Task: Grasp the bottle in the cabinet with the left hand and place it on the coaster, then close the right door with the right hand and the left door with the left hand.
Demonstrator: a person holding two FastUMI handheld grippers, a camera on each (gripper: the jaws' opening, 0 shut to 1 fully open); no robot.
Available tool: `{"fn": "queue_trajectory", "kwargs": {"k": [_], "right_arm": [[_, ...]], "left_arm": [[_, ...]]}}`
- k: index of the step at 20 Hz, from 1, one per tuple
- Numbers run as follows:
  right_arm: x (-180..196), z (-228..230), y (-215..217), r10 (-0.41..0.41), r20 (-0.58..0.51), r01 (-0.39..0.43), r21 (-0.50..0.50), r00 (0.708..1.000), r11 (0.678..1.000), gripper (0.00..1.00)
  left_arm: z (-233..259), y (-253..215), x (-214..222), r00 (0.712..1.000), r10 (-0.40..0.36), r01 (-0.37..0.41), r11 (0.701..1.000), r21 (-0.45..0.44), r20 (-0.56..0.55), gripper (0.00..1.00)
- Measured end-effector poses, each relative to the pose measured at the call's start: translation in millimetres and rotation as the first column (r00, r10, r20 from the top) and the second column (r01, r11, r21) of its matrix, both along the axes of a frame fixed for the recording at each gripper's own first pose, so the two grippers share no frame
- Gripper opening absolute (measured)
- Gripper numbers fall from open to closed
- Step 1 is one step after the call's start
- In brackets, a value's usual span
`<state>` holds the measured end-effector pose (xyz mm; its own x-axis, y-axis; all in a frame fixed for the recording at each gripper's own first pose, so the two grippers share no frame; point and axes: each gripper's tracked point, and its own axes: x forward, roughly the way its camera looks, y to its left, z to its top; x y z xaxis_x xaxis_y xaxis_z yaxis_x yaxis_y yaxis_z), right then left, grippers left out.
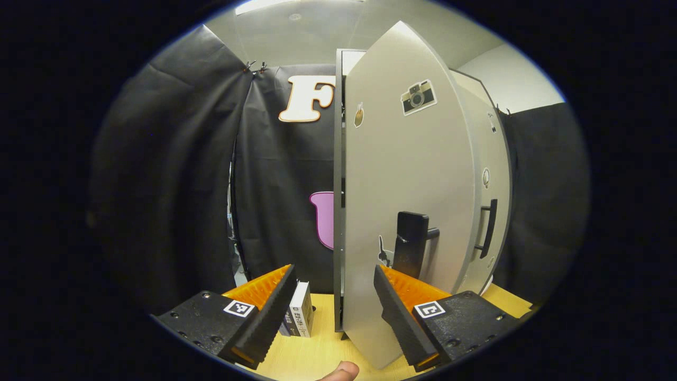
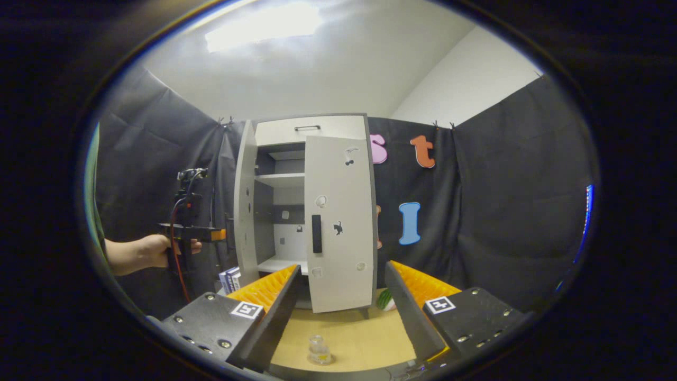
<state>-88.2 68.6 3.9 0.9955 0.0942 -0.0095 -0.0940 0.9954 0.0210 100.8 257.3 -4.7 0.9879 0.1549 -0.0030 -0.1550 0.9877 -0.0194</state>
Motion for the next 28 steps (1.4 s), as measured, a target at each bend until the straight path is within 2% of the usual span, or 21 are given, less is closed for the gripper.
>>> {"fn": "queue_trajectory", "kwargs": {"k": [1,2,3,6,9,14,18,19,20,21,23,28], "right_arm": [[1.2,-3.1,-0.9,0.002,-0.007,-0.002,-0.004,1.0,1.0,0.96],[3.3,-3.9,-0.9,0.014,-0.002,-0.014,-0.014,1.0,1.0,0.96],[7.3,-4.7,-3.8,0.018,-0.001,-0.018,-0.021,1.0,1.0,0.95],[15.0,-10.9,-22.5,-0.022,-0.016,0.022,0.0,1.0,1.0,0.96],[24.1,-10.9,-26.6,-0.019,-0.019,0.019,0.016,1.0,1.0,0.96],[26.4,-12.9,-43.3,-0.022,-0.022,0.022,-0.011,1.0,1.0,0.95],[28.5,-11.8,-58.3,-0.043,-0.027,0.043,0.004,0.999,0.999,0.96],[29.3,-11.2,-62.0,-0.051,-0.026,0.051,0.005,0.998,0.999,0.95],[30.0,-12.0,-67.5,-0.06,-0.024,0.06,0.004,0.998,0.998,0.96],[28.0,-11.5,-70.5,-0.065,-0.022,0.065,0.004,0.998,0.998,0.96],[20.3,-10.5,-72.6,-0.064,-0.018,0.065,0.009,0.998,0.998,0.96],[11.8,-12.0,-65.7,-0.052,-0.016,0.052,0.021,0.999,0.998,0.96]], "left_arm": [[1.5,-2.7,2.5,1.0,-0.005,0.005,1.0,-0.005,0.005,0.94],[4.5,-4.8,6.6,1.0,-0.007,0.007,1.0,-0.005,0.011,0.99],[5.4,-4.5,9.3,1.0,-0.001,0.001,1.0,-0.001,0.017,0.94],[1.1,-8.7,22.2,1.0,-0.001,0.001,1.0,-0.004,0.002,0.94],[1.8,-31.4,30.6,1.0,-0.031,0.031,0.999,-0.01,0.003,0.94],[-8.7,-69.7,51.9,0.996,-0.085,0.084,0.996,-0.039,-0.032,0.95],[-8.6,-88.7,63.0,0.996,-0.083,0.082,0.996,-0.019,-0.031,0.94],[-9.2,-93.4,64.4,0.996,-0.086,0.086,0.996,-0.02,-0.029,0.89],[-9.5,-98.1,65.0,0.996,-0.089,0.088,0.996,-0.023,-0.028,0.95],[-11.3,-103.1,63.2,0.995,-0.092,0.092,0.995,-0.027,-0.032,0.89],[-14.4,-110.1,57.0,0.995,-0.097,0.096,0.995,-0.039,-0.032,0.96],[-18.8,-118.5,32.5,0.992,-0.123,0.122,0.992,-0.035,-0.038,0.96]]}}
